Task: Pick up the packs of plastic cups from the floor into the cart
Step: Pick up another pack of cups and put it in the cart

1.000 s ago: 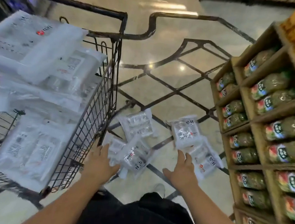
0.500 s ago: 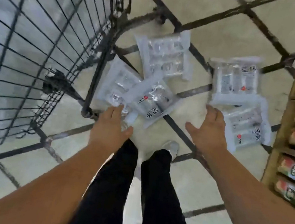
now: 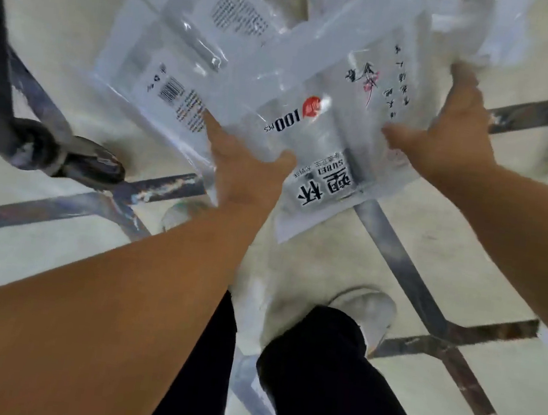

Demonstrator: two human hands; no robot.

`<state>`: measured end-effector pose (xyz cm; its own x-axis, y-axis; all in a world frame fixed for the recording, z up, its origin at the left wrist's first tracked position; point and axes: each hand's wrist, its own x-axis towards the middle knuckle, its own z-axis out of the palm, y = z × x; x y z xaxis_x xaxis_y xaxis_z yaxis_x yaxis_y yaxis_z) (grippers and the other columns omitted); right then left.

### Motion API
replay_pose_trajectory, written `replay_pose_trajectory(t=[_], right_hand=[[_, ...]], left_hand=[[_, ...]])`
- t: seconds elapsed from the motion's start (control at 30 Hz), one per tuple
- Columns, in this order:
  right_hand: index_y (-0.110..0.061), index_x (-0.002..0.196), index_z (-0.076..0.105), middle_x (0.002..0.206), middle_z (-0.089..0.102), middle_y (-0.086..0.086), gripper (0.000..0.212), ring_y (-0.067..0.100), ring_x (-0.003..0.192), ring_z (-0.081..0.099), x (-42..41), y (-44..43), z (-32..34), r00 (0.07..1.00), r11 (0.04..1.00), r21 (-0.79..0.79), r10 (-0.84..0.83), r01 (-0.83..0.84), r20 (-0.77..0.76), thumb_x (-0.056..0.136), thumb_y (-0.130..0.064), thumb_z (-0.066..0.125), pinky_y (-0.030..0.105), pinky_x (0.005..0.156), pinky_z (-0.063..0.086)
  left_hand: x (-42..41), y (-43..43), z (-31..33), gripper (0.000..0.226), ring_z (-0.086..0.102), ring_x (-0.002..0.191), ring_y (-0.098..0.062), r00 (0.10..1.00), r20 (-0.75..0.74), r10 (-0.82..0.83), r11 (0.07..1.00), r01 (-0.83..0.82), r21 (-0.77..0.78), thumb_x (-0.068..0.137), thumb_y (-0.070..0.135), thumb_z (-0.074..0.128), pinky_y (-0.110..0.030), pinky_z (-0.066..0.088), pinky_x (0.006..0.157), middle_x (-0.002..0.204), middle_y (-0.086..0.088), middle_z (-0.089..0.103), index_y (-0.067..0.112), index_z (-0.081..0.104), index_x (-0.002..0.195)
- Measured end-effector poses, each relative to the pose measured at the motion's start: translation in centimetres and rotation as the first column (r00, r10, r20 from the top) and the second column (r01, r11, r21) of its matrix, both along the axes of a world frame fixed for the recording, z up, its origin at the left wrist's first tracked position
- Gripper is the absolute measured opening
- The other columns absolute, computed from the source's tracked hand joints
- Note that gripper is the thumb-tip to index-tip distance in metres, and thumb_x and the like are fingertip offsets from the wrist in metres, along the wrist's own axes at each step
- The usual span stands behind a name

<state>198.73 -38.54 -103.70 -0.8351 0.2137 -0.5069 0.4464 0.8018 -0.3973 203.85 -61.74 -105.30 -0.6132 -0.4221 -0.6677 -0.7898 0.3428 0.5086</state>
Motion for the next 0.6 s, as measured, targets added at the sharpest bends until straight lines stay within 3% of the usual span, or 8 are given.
replay_pose_trajectory(t=[0.07, 0.17, 0.3, 0.47, 0.6], right_hand=[[-0.02, 0.155, 0.019, 0.149, 0.04, 0.012, 0.104, 0.029, 0.134, 0.044, -1.6, -0.4, -1.2, 0.997, 0.998, -0.031, -0.045, 0.047, 0.063, 0.073, -0.043, 0.079, 0.036, 0.112, 0.034], [-0.022, 0.149, 0.026, 0.14, 0.046, 0.011, 0.101, 0.031, 0.124, 0.052, -2.6, -0.6, -1.1, 0.996, 0.998, -0.02, -0.051, 0.053, 0.075, 0.065, -0.047, 0.077, 0.038, 0.106, 0.041], [-0.018, 0.147, 0.03, 0.142, 0.043, 0.014, 0.094, 0.032, 0.127, 0.047, -1.0, -0.3, 3.7, 0.996, 0.999, -0.006, -0.042, 0.042, 0.073, 0.072, -0.048, 0.078, 0.037, 0.104, 0.037], [-0.024, 0.144, 0.035, 0.133, 0.048, 0.006, 0.09, 0.027, 0.113, 0.056, 3.9, -0.9, 18.6, 0.977, 0.974, -0.081, -0.205, 0.21, 0.064, 0.071, -0.054, 0.078, 0.041, 0.098, 0.047], [-0.024, 0.141, 0.036, 0.126, 0.048, 0.003, 0.086, 0.026, 0.113, 0.055, 7.6, -2.0, 35.3, 0.948, 0.944, -0.098, -0.307, 0.315, 0.085, 0.073, -0.061, 0.074, 0.045, 0.093, 0.049]], left_hand=[[-0.1, 0.8, -0.4, 0.122, 0.038, 0.136, -0.023, 0.999, -0.016, 0.04, 0.999, -0.04, 0.012, 0.071, 0.033, 0.081, -0.028, 0.031, 0.107, 0.154, -0.008, 0.027, 0.023, -0.006, 0.156], [-0.5, 1.0, 0.6, 0.115, 0.04, 0.133, -0.021, 0.997, -0.015, 0.075, 0.997, -0.075, 0.008, 0.074, 0.028, 0.079, -0.017, 0.025, 0.092, 0.153, -0.003, 0.029, 0.025, -0.002, 0.156], [-0.1, -0.3, 6.0, 0.114, 0.04, 0.137, -0.024, 1.0, 0.004, 0.026, 0.999, -0.026, 0.021, 0.075, 0.029, 0.077, -0.029, 0.035, 0.103, 0.156, -0.002, 0.029, 0.031, -0.003, 0.156], [0.6, -1.9, 21.9, 0.108, 0.049, 0.12, -0.016, 0.998, 0.001, -0.06, 0.998, 0.06, 0.003, 0.079, 0.026, 0.078, -0.026, 0.035, 0.093, 0.146, 0.003, 0.041, 0.034, 0.002, 0.155], [0.0, -3.2, 38.6, 0.101, 0.047, 0.121, -0.01, 0.98, -0.074, -0.182, 0.982, 0.186, 0.041, 0.077, 0.023, 0.079, -0.03, 0.039, 0.093, 0.141, 0.013, 0.042, 0.037, 0.014, 0.152]])
